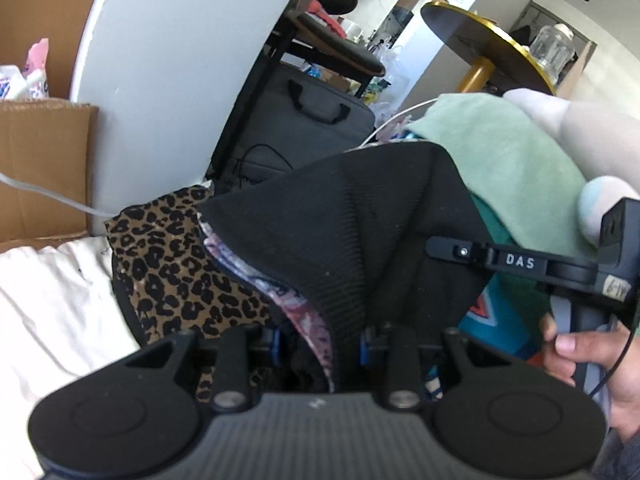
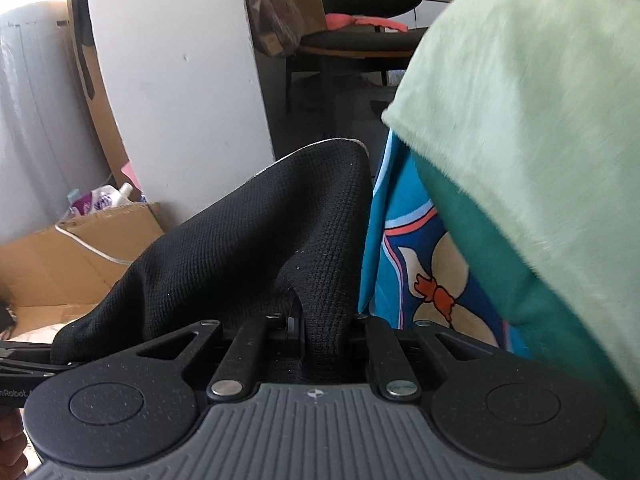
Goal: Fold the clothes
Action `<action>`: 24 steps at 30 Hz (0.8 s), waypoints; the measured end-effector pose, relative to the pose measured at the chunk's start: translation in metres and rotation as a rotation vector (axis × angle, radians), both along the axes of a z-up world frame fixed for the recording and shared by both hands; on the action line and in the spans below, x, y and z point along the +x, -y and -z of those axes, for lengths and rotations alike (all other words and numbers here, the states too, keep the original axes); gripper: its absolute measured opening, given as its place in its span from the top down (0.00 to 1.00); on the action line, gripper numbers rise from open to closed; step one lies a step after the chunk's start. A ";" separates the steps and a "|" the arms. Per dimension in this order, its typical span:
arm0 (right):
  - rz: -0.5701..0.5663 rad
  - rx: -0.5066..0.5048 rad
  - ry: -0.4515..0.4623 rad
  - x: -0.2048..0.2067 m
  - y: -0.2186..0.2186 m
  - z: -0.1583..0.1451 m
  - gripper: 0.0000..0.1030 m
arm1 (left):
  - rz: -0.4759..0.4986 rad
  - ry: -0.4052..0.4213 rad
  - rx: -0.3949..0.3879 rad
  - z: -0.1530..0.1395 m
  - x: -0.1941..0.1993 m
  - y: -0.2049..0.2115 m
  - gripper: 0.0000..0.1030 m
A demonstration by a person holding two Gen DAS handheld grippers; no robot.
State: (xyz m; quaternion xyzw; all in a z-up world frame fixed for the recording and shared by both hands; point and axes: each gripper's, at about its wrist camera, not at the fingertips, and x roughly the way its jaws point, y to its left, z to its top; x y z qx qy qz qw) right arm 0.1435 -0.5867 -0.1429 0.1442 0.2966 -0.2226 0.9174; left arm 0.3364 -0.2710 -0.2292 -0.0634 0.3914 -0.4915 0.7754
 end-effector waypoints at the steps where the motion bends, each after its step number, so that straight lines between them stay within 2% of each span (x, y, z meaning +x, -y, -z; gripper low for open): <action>1: -0.006 -0.002 -0.007 0.005 0.003 0.006 0.91 | 0.000 0.000 0.000 0.005 0.004 0.001 0.66; 7: -0.060 -0.019 -0.042 0.033 0.010 0.031 0.91 | 0.000 -0.037 0.014 0.032 0.031 0.004 0.66; 12: -0.067 0.006 -0.047 0.057 0.022 0.043 0.91 | -0.006 -0.069 0.015 0.048 0.057 0.006 0.66; 24: -0.101 0.002 -0.080 0.116 0.046 0.070 0.91 | -0.030 -0.093 0.009 0.069 0.101 0.012 0.66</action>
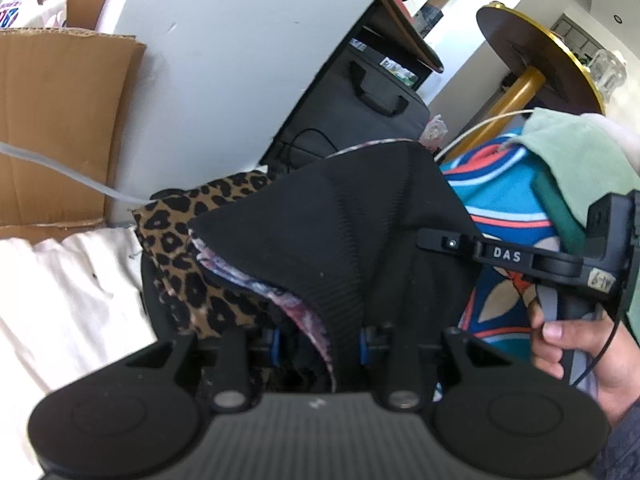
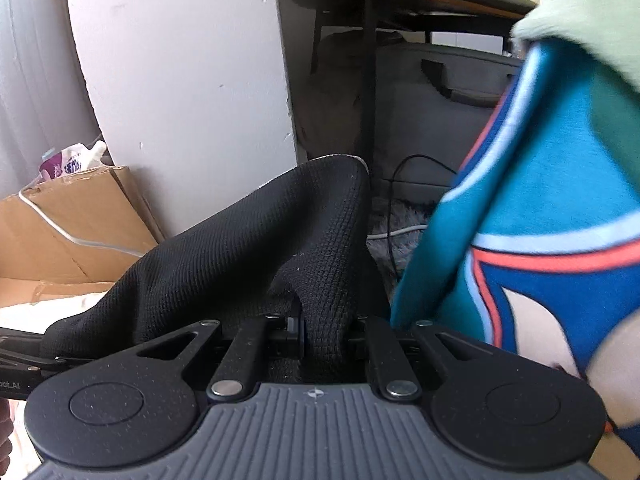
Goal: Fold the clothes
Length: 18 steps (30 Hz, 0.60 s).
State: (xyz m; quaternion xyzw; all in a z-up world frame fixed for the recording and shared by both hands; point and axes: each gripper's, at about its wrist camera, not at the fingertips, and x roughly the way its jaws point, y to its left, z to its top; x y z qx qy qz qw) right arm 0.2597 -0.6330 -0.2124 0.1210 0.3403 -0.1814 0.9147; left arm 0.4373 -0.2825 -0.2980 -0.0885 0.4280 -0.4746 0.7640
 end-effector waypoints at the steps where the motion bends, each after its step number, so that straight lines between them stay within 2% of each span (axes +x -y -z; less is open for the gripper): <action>1: -0.003 0.005 0.000 0.003 0.003 0.002 0.91 | -0.004 -0.001 -0.001 0.001 0.002 0.000 0.66; 8: -0.034 0.071 -0.006 0.027 0.026 0.023 0.90 | -0.054 -0.047 -0.032 0.012 0.015 -0.006 0.66; 11: -0.044 0.039 -0.041 0.038 0.031 0.030 0.88 | -0.083 -0.085 -0.044 0.020 0.022 -0.008 0.66; 16: 0.044 -0.103 -0.107 0.047 0.040 0.026 0.87 | -0.120 -0.128 -0.046 0.030 0.030 -0.009 0.66; 18: 0.055 -0.100 -0.089 0.044 0.039 0.021 0.87 | -0.124 -0.139 -0.054 0.033 0.032 -0.009 0.66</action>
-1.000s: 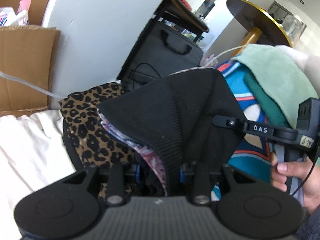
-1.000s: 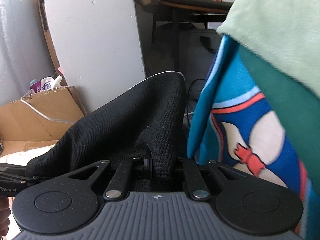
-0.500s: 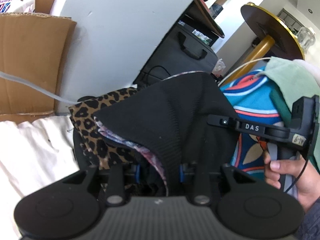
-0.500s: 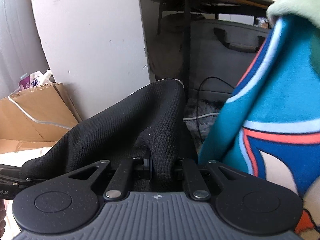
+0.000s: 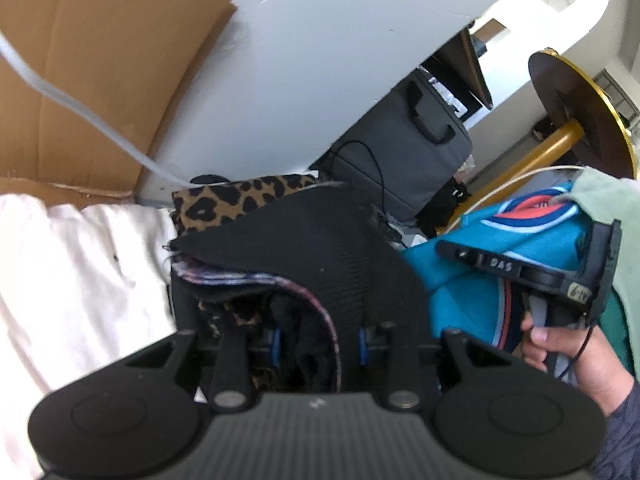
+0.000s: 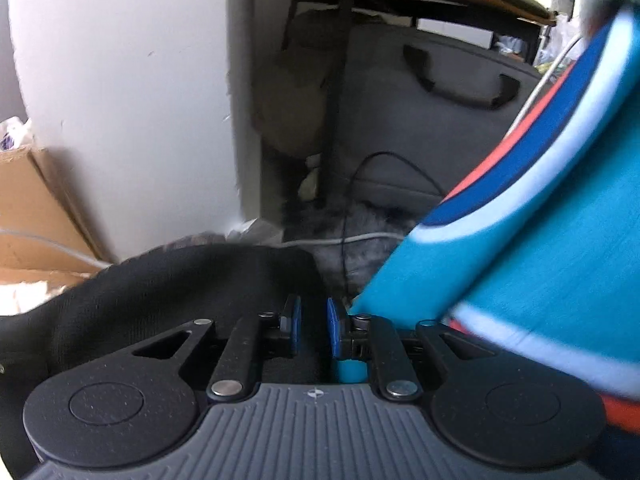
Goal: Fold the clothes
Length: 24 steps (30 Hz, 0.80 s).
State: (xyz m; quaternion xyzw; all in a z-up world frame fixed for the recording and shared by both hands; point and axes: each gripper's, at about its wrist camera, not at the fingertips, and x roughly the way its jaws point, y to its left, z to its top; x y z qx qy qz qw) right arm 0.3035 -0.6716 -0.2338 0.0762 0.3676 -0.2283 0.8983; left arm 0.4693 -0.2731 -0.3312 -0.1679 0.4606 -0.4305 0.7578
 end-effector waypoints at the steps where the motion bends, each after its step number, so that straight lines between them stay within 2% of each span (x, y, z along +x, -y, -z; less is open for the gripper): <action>1: 0.003 0.005 0.012 -0.002 -0.001 -0.003 0.87 | -0.001 -0.001 -0.003 0.001 0.001 0.001 0.66; 11: -0.029 0.129 0.068 -0.029 -0.045 0.016 0.86 | 0.054 0.080 0.002 -0.015 0.004 0.013 0.66; 14: -0.052 0.191 0.108 -0.034 -0.061 0.028 0.86 | 0.032 0.031 0.013 -0.005 0.011 0.011 0.66; 18: -0.056 0.222 0.090 -0.038 -0.079 0.049 0.86 | 0.002 -0.058 -0.024 0.006 0.017 -0.003 0.62; 21: -0.035 0.233 0.096 -0.047 -0.092 0.059 0.86 | -0.017 -0.073 -0.035 0.004 0.021 -0.007 0.57; 24: -0.034 0.235 0.140 -0.052 -0.103 0.054 0.86 | -0.035 -0.077 -0.048 0.002 0.027 -0.008 0.55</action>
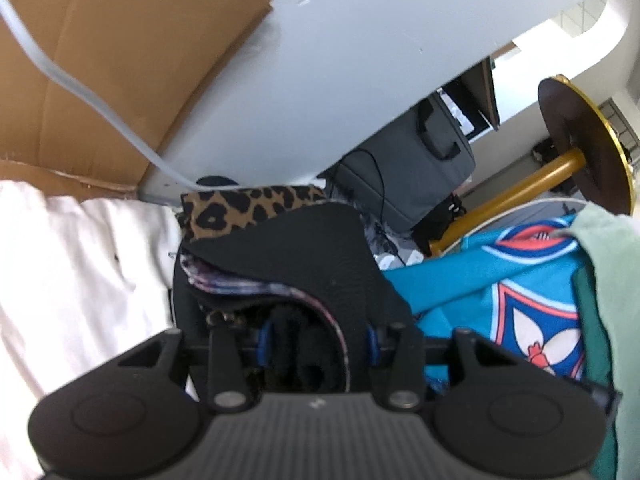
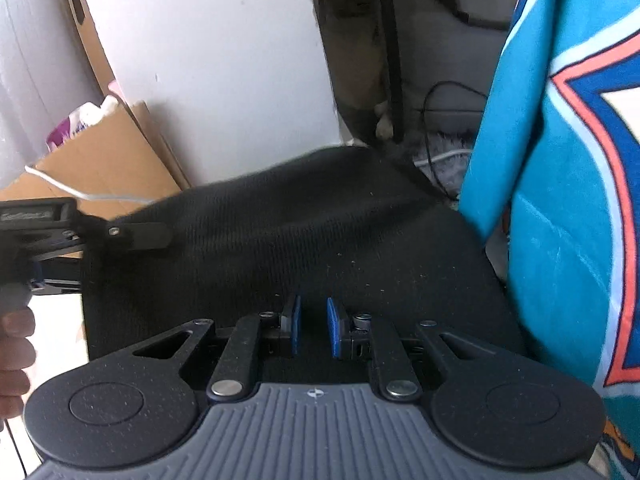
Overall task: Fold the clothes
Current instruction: 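Lower the folded black stack onto the duvet beside the blue blanket with both grippers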
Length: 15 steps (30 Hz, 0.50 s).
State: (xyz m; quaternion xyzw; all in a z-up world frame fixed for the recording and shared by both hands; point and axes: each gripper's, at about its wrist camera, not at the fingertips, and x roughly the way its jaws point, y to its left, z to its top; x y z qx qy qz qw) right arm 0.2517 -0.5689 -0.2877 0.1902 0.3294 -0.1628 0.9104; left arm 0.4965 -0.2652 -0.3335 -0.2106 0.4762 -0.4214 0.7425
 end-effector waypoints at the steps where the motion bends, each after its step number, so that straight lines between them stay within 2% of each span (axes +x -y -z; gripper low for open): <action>1: -0.009 0.009 0.022 -0.001 -0.004 -0.004 0.86 | -0.009 -0.005 -0.005 0.000 0.004 0.000 0.53; 4: -0.065 0.020 0.080 0.002 -0.020 -0.014 0.86 | -0.038 -0.027 -0.027 0.002 0.016 -0.001 0.53; 7: -0.122 0.046 0.098 0.014 -0.034 -0.015 0.86 | -0.074 -0.080 -0.060 0.009 0.034 -0.002 0.54; 11: -0.159 0.025 0.054 0.029 -0.048 -0.008 0.87 | -0.139 -0.140 -0.104 0.016 0.055 -0.008 0.72; 12: -0.166 0.020 0.041 0.033 -0.050 -0.006 0.87 | -0.148 -0.138 -0.106 0.016 0.058 -0.009 0.76; 14: -0.166 0.025 0.030 0.038 -0.052 -0.005 0.86 | -0.148 -0.123 -0.096 0.015 0.062 -0.010 0.90; 15: -0.164 0.020 0.036 0.040 -0.053 -0.008 0.86 | -0.145 -0.113 -0.088 0.014 0.064 -0.010 0.90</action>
